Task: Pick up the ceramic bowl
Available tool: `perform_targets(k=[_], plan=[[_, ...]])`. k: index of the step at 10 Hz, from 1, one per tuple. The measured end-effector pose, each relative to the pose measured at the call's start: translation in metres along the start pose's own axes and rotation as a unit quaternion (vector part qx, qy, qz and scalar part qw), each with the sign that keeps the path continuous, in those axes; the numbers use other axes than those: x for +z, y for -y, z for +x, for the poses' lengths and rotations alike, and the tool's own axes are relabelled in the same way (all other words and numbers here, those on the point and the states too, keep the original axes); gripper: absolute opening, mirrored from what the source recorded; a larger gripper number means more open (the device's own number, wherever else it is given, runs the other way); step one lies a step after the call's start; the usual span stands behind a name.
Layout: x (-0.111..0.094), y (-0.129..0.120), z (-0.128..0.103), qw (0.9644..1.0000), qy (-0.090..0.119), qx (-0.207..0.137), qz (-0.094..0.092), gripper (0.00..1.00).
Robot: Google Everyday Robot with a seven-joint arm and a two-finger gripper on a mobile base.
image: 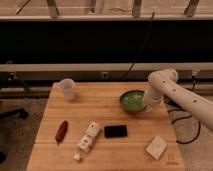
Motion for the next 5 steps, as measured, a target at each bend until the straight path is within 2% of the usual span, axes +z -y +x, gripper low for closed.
perform_targets(k=[5], plan=[[-0.014, 0.004, 0.001, 1.0000, -0.002, -0.007, -0.001, 0.00]])
